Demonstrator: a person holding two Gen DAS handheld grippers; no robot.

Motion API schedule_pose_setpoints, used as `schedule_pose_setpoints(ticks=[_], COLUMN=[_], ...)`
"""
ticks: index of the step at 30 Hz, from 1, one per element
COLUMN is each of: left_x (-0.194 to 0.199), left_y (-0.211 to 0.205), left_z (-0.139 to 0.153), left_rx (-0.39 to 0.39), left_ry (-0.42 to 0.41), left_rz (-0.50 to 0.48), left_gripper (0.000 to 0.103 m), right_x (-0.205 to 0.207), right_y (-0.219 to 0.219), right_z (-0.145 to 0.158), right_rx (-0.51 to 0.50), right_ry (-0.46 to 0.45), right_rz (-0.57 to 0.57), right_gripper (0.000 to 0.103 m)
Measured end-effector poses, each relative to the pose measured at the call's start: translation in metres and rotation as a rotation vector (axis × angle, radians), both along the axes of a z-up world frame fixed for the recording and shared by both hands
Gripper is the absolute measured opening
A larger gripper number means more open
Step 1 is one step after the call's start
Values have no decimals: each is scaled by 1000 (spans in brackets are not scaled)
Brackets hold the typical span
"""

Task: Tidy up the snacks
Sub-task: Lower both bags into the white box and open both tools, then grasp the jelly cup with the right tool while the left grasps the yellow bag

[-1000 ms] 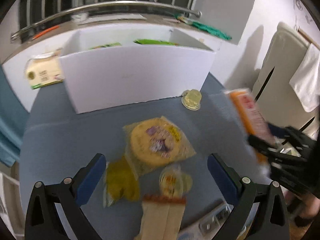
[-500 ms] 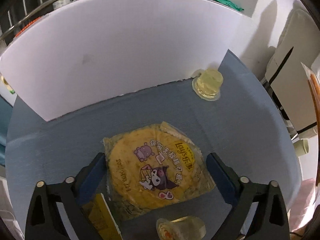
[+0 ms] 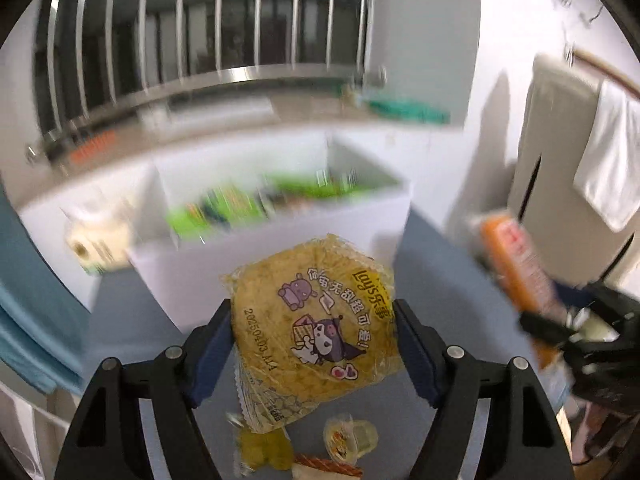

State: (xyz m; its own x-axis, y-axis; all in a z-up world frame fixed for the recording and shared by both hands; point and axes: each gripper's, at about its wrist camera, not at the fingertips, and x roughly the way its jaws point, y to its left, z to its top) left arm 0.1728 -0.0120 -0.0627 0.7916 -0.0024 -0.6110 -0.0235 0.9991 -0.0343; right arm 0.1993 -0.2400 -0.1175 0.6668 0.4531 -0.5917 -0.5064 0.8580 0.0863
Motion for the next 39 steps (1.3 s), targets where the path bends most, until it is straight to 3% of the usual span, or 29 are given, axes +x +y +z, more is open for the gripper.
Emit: schedule_pose_setpoints(ticks=[3, 9, 16, 24, 26, 28, 30, 39], left_x=[-9, 9, 85, 143, 154, 158, 157, 125], left_y=[13, 46, 93, 122, 126, 127, 128, 113], left_z=[35, 67, 62, 33, 24, 18, 13, 19], left_rx=[32, 19, -38, -85, -96, -91, -82, -16], left_ry=[-88, -134, -71, 28, 67, 92, 99, 77], left_rz=[33, 77, 135, 176, 178, 184, 188, 200], left_gripper=[80, 80, 80, 82, 93, 101, 103, 103], right_x=[8, 47, 123, 192, 204, 211, 215, 198], right_y=[7, 34, 83, 132, 141, 143, 141, 129], right_z=[11, 44, 73, 65, 60, 59, 60, 64], right_rx=[61, 130, 167, 109, 88, 95, 113, 120], right_ry=[-7, -30, 17, 99, 109, 112, 92, 53], right_rz=[39, 110, 163, 156, 156, 139, 113, 123], right_gripper=[59, 59, 59, 60, 69, 94, 103, 103])
